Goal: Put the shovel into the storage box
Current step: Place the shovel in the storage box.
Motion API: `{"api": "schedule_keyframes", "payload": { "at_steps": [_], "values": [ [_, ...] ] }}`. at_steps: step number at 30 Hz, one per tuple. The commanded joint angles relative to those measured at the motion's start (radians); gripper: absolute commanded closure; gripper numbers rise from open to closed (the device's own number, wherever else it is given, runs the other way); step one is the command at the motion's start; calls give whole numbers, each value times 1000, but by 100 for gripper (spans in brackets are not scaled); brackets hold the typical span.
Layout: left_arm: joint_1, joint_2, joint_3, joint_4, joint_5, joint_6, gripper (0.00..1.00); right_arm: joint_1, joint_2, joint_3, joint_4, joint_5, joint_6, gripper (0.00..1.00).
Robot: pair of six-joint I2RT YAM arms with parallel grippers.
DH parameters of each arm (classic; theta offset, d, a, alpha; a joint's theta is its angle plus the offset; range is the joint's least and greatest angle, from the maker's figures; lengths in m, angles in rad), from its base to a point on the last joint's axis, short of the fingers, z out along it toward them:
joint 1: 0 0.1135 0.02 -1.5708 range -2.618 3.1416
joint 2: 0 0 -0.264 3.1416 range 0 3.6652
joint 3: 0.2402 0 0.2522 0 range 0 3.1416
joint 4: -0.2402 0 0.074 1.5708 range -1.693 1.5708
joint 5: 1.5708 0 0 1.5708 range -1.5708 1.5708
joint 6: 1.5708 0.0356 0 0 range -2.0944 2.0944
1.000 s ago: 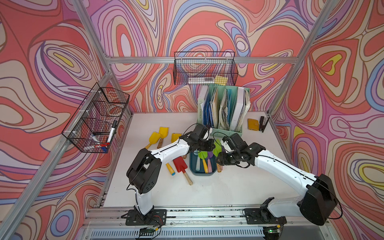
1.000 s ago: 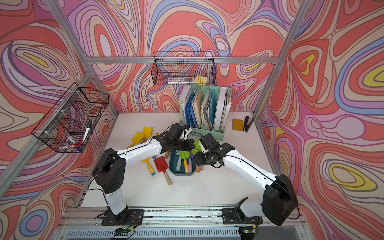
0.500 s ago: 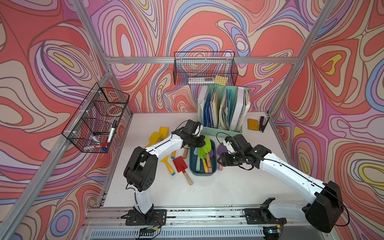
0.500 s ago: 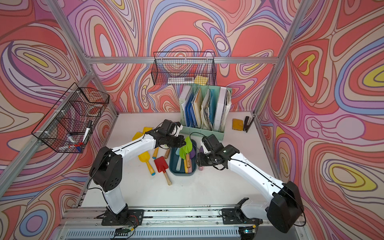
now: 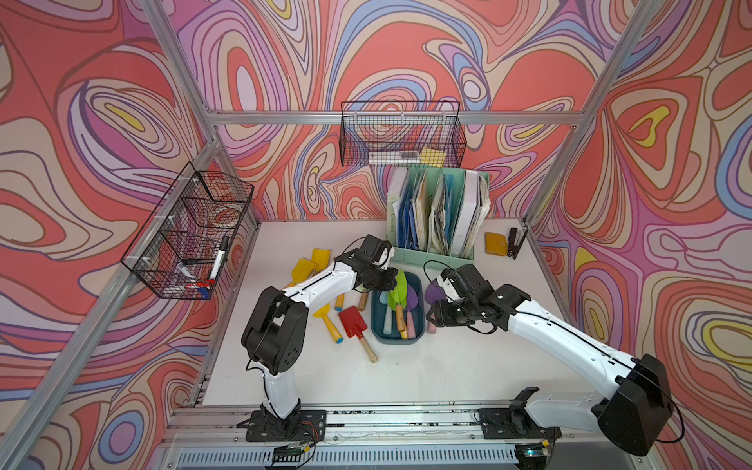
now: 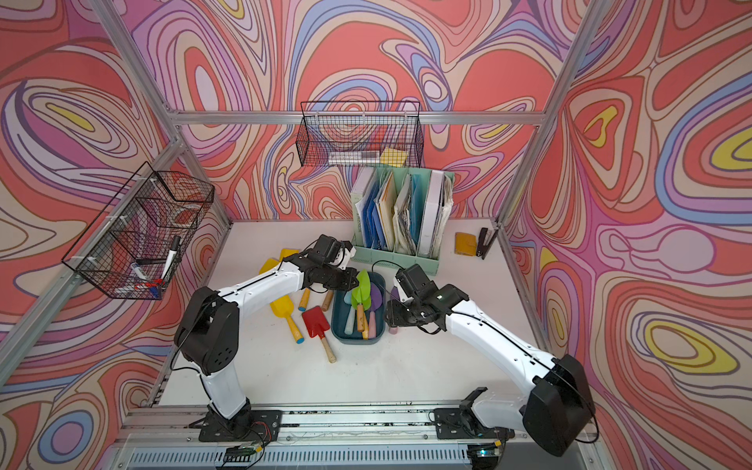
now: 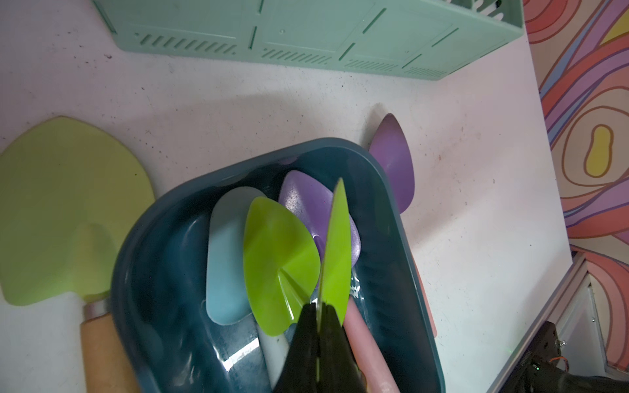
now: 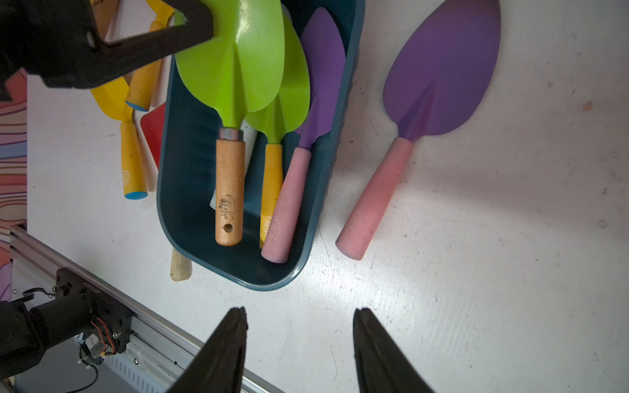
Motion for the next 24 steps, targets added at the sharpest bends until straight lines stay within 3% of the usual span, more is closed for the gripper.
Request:
{"api": "schedule_keyframes", "payload": {
  "at_steps": [1, 24],
  "values": [
    [2, 2, -11, -15, -31, 37, 100, 4, -21, -15, -9, 11, 8, 48],
    [1, 71, -64, 64, -29, 24, 100, 4, 1, -15, -4, 11, 8, 48]
  ]
}}
